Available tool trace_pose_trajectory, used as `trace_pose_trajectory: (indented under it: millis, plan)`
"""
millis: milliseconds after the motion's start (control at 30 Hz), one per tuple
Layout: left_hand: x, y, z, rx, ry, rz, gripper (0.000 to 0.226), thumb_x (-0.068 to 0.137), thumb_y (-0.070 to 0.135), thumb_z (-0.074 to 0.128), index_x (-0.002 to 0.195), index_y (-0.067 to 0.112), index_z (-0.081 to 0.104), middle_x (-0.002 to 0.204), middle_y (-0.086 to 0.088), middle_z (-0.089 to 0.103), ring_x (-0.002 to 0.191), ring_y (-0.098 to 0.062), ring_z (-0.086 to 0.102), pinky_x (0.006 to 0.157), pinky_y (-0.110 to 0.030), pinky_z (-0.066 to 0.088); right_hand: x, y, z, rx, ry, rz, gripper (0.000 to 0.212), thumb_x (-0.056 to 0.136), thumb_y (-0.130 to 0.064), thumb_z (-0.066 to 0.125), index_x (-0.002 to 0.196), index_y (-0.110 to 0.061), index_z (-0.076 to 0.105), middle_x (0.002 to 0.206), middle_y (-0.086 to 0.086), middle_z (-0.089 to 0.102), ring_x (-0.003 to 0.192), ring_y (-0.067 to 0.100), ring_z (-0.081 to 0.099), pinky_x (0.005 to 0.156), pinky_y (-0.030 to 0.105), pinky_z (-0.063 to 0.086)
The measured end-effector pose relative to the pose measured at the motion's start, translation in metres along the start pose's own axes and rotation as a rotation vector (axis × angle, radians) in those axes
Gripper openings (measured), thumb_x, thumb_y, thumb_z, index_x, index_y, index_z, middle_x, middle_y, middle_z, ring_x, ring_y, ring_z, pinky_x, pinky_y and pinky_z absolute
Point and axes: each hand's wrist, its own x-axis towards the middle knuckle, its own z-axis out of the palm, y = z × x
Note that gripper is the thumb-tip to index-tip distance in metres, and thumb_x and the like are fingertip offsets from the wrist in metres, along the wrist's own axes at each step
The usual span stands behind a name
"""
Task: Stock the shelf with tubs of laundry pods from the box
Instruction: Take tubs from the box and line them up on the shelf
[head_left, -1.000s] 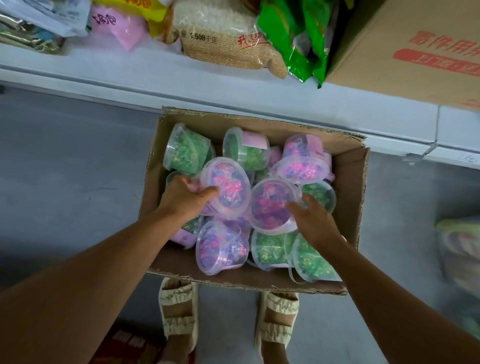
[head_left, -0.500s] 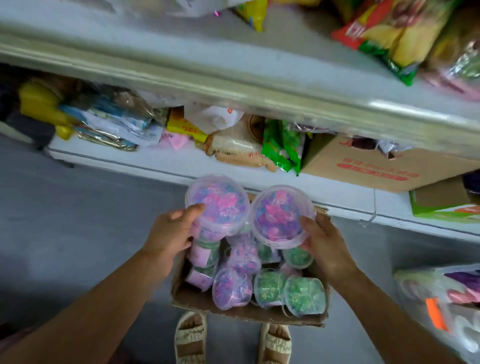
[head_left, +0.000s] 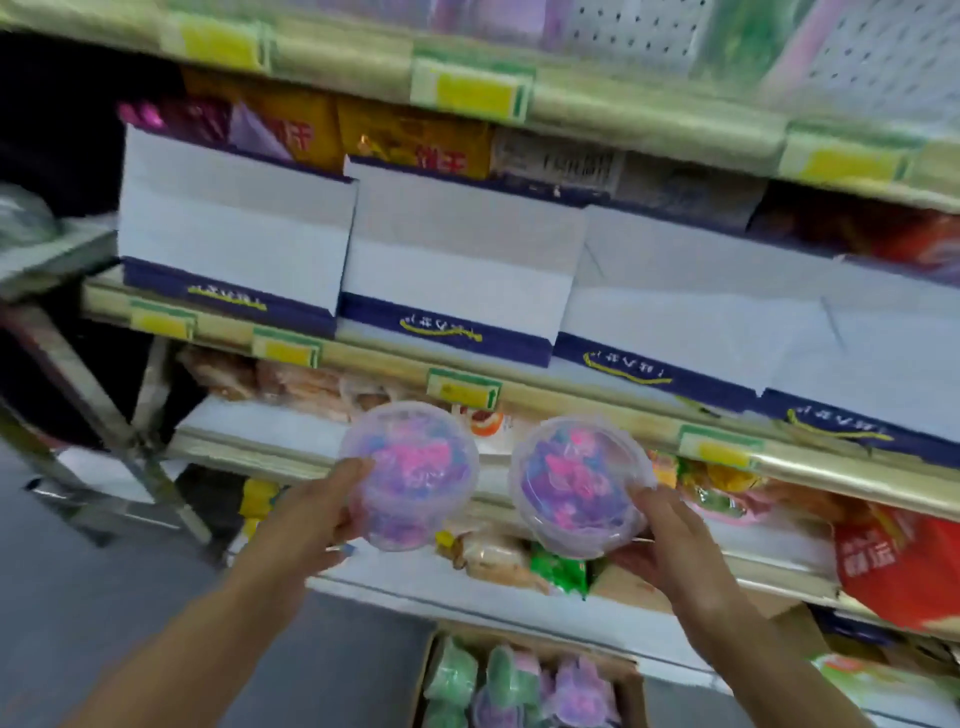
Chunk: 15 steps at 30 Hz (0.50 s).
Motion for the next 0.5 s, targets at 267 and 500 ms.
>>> trace_pose_trajectory:
  millis: [267, 500]
  plan:
    - [-0.075, 0.119, -0.02, -0.088, 0.058, 0.207, 0.049, 0.078, 0.051, 0.063, 0.112, 0.018, 0.051, 0.098, -0.009, 0.061, 0.083, -0.015, 0.059, 0.086, -0.036, 0.038, -0.028, -0.14, 0.005, 0.053, -0.122, -0.172, 0.023, 0.091, -0.03, 0.052, 0.096, -0.009, 0.061, 0.091, 0.019, 0.067, 0.078, 0.031, 0.066, 0.072, 0.036, 0.054]
    - [-0.118, 0.182, -0.026, -0.109, 0.155, 0.293, 0.037, 0.08, 0.052, 0.062, 0.082, 0.015, 0.053, 0.087, -0.011, 0.058, 0.076, -0.024, 0.057, 0.079, -0.036, 0.043, -0.037, -0.216, 0.013, 0.068, -0.271, -0.294, 0.028, 0.088, -0.039, 0.055, 0.101, -0.015, 0.061, 0.09, 0.023, 0.066, 0.078, 0.034, 0.066, 0.073, 0.036, 0.055]
